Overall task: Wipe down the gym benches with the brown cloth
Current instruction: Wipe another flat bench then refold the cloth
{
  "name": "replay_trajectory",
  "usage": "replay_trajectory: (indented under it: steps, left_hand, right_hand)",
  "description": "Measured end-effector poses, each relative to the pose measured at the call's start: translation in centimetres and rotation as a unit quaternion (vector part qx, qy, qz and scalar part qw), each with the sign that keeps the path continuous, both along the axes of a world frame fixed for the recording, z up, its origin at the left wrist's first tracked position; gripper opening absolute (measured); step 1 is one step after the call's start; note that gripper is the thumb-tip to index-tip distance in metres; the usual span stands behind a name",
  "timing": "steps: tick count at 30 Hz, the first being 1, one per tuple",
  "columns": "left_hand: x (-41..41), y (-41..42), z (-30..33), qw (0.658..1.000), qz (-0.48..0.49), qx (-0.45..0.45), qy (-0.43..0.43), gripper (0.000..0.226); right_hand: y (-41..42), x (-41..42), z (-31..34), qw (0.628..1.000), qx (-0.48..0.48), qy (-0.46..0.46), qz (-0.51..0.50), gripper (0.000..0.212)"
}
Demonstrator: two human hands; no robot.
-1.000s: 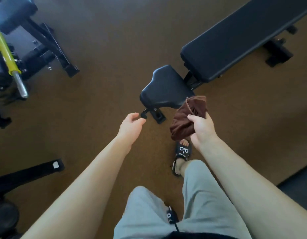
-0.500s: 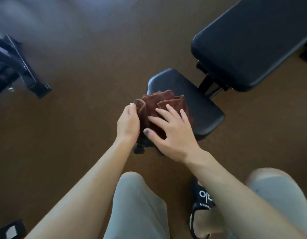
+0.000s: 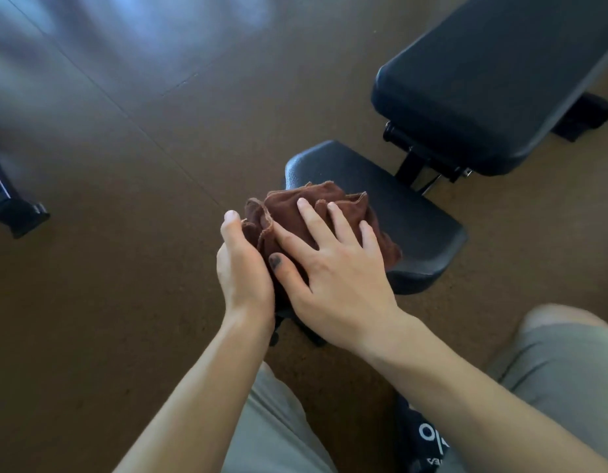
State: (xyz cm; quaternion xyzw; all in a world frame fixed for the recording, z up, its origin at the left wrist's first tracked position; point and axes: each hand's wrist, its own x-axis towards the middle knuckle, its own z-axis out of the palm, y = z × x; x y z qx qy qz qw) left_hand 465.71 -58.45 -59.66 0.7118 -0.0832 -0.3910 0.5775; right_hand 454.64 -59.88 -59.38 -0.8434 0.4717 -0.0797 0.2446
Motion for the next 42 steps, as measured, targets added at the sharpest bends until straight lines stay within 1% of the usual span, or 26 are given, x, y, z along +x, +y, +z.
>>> replay_trajectory:
  steps: [3,5,8,11,15,17,20,23,25,27,29,32,34,37,39,42]
  left_hand:
    - [0.1,-0.2,-0.3,0.999,0.05,-0.002,-0.005,0.05]
    - [0.0,-0.3,-0.7,0.999,0.049,0.004,-0.01,0.048]
    - [-0.1,-0.1,-0.6,0.997,0.038,0.007,-0.069,0.053]
    - [-0.1,-0.2,-0.3,0.993,0.028,0.014,-0.112,0.052]
    - [0.0,0.0,-0.6,0.993,0.039,0.011,-0.108,0.048]
    - [0.0,-0.1,-0.6,0.993,0.038,0.01,-0.107,0.048]
    - [-0.1,-0.1,-0.4,0.993,0.037,0.02,-0.109,0.052]
    - [-0.2,0.1,-0.4,0.993,0.016,0.03,-0.116,0.046]
    - [-0.3,0.0,-0.5,0.993,0.014,0.029,-0.116,0.043]
    - [-0.3,-0.2,-0.6,0.993,0.022,0.025,-0.112,0.042]
    - [-0.1,-0.2,-0.9,0.993,0.036,0.024,-0.112,0.043]
    - [-0.1,-0.4,-1.2,0.992,0.059,0.013,-0.109,0.041]
    - [-0.1,-0.4,-1.4,0.992,0.059,0.013,-0.106,0.04]
    - [-0.2,-0.3,-1.4,0.995,0.038,0.004,-0.095,0.046]
    - [0.0,-0.3,-1.6,0.993,0.037,0.004,-0.111,0.049]
    - [-0.1,-0.5,-1.6,0.993,0.033,0.007,-0.111,0.045]
  right_hand:
    - [-2.6,1.3,-0.3,1.0,0.026,0.009,0.001,0.051]
    - [-6.2,3.0,-0.9,0.998,0.058,0.012,-0.005,0.049]
    - [-9.3,4.6,-1.4,0.996,0.078,0.032,-0.034,0.049]
    - [-6.5,3.3,-1.4,0.997,0.051,0.034,-0.057,0.049]
    - [1.4,0.6,0.0,0.993,0.005,0.029,-0.114,0.059]
    - [3.3,0.6,0.0,0.99,-0.007,0.024,-0.136,0.063]
    - [-0.6,0.9,-0.8,0.99,0.009,0.033,-0.138,0.058]
    - [-7.2,1.2,-2.0,0.985,0.065,0.054,-0.152,0.054]
    - [-8.5,1.1,-2.7,0.983,0.068,0.067,-0.159,0.053]
    - [-6.4,0.7,-2.5,0.986,0.037,0.068,-0.146,0.054]
    - [-2.4,-0.1,-1.2,0.991,0.019,0.051,-0.122,0.057]
    - [0.7,-0.9,0.0,0.995,0.028,0.025,-0.088,0.057]
    - [-1.0,-0.4,-0.1,0.997,0.034,0.023,-0.06,0.056]
    - [-6.8,1.9,-1.4,0.998,0.047,0.028,-0.027,0.051]
    - [-11.1,3.4,-2.6,0.997,0.064,0.033,-0.04,0.05]
    - [-14.7,4.8,-3.8,0.994,0.07,0.055,-0.066,0.052]
